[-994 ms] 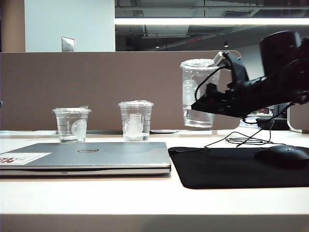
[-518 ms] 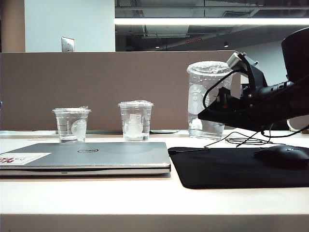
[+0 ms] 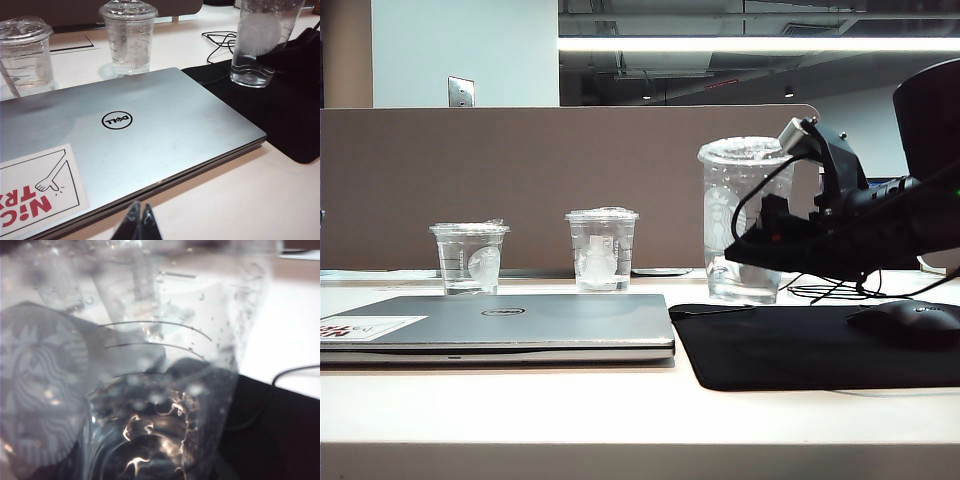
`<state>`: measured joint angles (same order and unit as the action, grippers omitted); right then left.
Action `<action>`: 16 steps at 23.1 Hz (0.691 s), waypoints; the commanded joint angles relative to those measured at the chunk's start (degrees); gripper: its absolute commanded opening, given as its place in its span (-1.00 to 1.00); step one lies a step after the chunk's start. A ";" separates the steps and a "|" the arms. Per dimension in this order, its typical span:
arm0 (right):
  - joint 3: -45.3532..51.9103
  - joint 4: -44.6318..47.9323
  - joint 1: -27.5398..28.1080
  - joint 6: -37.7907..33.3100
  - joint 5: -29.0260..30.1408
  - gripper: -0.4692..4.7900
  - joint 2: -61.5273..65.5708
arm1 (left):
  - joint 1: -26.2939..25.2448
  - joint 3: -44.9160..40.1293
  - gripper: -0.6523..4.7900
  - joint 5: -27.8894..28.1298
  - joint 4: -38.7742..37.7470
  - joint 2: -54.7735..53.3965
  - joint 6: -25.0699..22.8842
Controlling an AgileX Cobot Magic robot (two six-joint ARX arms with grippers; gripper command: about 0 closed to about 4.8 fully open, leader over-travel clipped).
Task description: Pick up the coffee cup on the right and place it on the right side of the laptop.
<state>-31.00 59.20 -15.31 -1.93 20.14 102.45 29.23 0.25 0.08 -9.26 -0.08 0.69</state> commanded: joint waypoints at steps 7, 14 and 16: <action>0.24 -0.24 -0.15 1.75 0.17 0.40 1.09 | -0.04 0.17 -0.78 -0.13 -0.13 0.00 -0.22; 0.28 -0.28 -0.15 1.75 0.59 0.50 2.36 | -0.04 0.15 -0.78 -0.13 -0.13 0.00 -0.22; 0.37 -0.24 -0.15 1.75 0.59 0.66 2.34 | -0.04 0.15 -0.78 -0.13 -0.13 0.00 -0.22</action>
<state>-30.57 57.98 -15.31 -0.30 20.18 105.01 29.23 0.25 0.05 -9.26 -0.08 0.71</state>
